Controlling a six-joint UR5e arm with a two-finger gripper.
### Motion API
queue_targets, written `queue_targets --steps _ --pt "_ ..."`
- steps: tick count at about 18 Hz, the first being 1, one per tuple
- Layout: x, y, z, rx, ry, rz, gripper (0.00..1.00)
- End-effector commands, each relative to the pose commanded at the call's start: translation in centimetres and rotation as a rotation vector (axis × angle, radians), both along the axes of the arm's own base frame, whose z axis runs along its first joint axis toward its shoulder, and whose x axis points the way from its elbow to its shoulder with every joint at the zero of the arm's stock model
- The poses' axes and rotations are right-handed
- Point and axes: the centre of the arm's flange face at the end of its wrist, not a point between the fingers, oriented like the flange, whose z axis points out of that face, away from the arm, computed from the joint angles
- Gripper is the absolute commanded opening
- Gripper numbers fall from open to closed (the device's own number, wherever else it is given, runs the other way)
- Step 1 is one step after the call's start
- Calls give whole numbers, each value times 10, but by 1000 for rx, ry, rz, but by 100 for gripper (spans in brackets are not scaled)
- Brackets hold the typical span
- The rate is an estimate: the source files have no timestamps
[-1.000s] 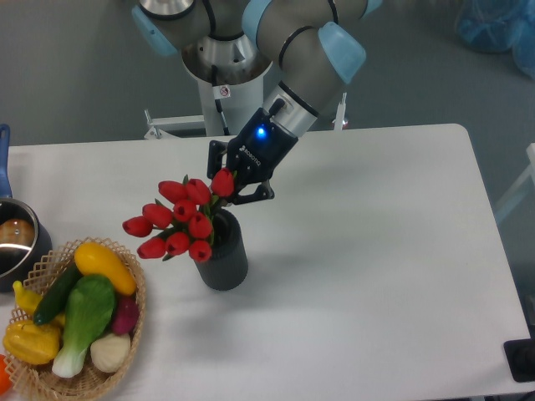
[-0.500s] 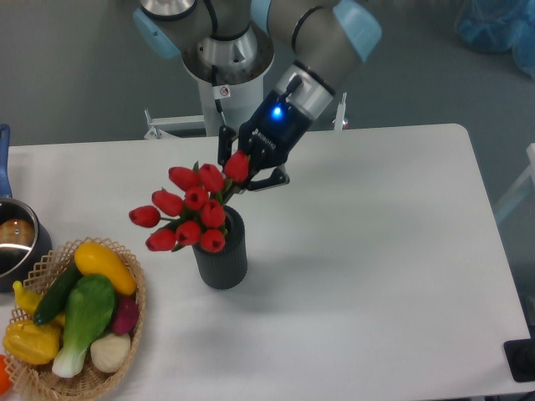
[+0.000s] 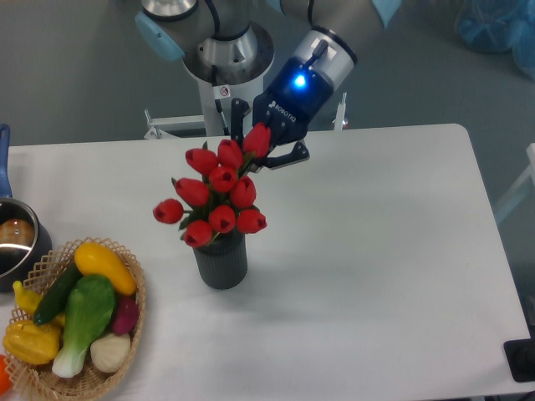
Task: Pick up the flowers from the vase
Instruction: 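Lift the gripped tulip bunch up out of the grey vase, then carry the tulip bunch away from the vase and hold it above the table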
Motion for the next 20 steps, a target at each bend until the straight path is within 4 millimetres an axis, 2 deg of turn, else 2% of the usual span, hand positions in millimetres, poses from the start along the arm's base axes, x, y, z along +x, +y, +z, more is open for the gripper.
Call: queue_targets --steps 2,5,7,12,16,18,20 --pt "-4 -1 11 9 -25 18 0" --pt "-21 -11 36 13 -64 79 0" --pt "-38 -26 50 25 -42 122 0" --pt "-61 -48 70 24 9 184 0" --pt "-70 -51 63 -52 67 215 0" --pt "-77 -53 50 -131 137 222 0" --pt "-89 -52 25 -234 187 222 0"
